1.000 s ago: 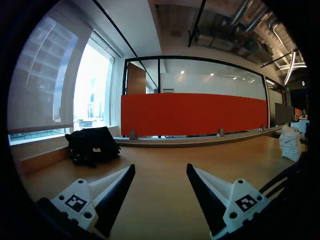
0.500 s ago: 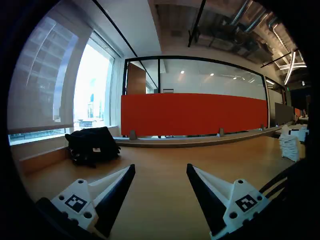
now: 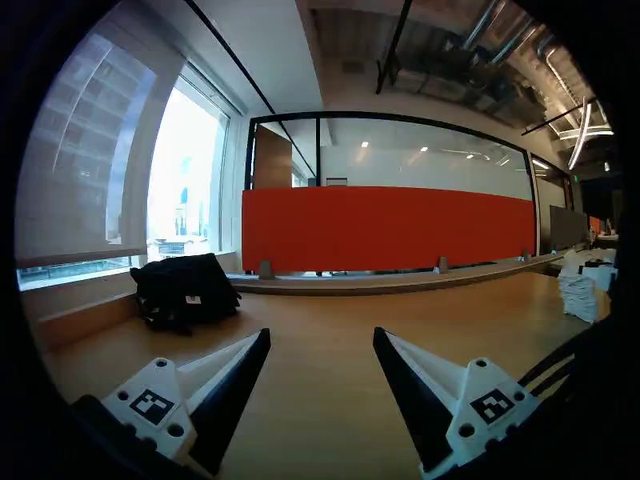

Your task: Fold towel

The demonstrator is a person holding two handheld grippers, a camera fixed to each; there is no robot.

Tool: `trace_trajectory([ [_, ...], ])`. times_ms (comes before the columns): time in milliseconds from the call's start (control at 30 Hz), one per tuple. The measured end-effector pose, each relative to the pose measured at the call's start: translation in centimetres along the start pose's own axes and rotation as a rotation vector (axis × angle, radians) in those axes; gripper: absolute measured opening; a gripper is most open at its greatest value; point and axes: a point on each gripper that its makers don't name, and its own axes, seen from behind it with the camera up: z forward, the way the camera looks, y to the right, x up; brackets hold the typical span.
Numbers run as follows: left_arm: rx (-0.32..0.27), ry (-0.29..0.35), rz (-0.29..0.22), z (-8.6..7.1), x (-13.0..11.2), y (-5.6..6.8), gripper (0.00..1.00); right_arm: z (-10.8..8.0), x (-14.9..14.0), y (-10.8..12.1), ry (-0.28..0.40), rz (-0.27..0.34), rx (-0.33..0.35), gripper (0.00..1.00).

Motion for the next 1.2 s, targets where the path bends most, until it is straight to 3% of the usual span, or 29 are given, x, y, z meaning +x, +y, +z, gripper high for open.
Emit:
trace_trajectory([
  [700, 0.000, 0.000, 0.000, 0.08, -0.12, 0.02, 0.95, 0.25, 0.00, -0.27, 0.002, -0.008, 0.005, 0.95],
  [900, 0.000, 0.001, 0.000, 0.09, -0.19, 0.04, 0.95, 0.28, -0.02, -0.24, 0.001, -0.008, 0.006, 1.00],
  [1200, 0.000, 0.001, -0.001, 0.11, -0.18, 0.03, 0.95, 0.22, 0.00, -0.24, 0.001, -0.007, 0.006, 1.00],
])
